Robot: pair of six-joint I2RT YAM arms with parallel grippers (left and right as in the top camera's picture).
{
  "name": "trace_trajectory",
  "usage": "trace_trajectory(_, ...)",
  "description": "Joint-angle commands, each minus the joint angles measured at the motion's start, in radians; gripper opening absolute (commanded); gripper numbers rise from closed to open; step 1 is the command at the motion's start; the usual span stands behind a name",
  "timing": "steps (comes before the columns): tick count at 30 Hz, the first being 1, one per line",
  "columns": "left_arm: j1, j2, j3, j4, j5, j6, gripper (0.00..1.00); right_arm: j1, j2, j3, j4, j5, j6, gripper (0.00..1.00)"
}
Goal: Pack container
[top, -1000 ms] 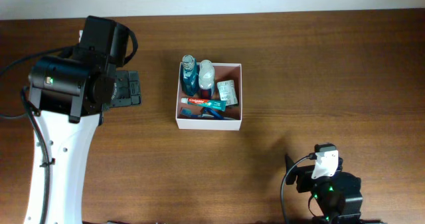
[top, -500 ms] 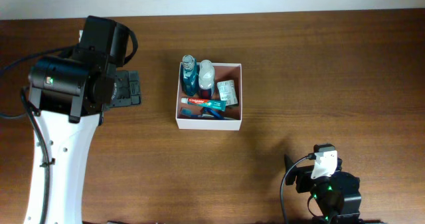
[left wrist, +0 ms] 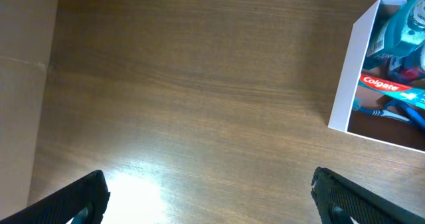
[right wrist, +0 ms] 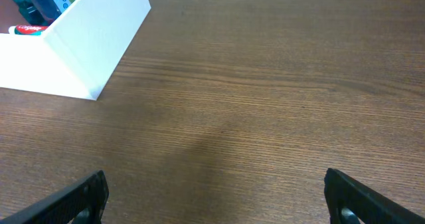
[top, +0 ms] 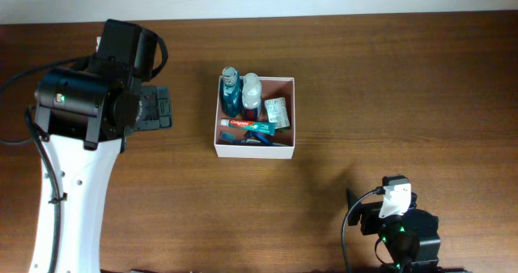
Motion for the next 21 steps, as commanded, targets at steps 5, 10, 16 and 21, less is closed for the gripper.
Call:
trace_trajectory(5, 0.098, -0.126, -0.022, 0.131, -0.005, 0.006, 0.99, -0.008, -0.011, -0.006, 0.004, -0.006, 0.012, 0.99)
trace_trajectory(10, 0.223, -0.308, -0.222, 0.402, 0.235, 0.008, 0.99, -0.008, -0.011, -0.006, 0.004, -0.006, 0.012, 0.99)
trace_trajectory(16, 0.335, -0.587, -0.63, 0.612, 0.286, 0.043, 0.99, -0.008, -0.011, -0.006, 0.004, -0.006, 0.012, 0.99)
trace_trajectory(21, 0.356, -0.793, -0.975, 0.749, 0.29, 0.106, 0.99, -0.008, -0.011, -0.006, 0.004, -0.006, 0.012, 0.99)
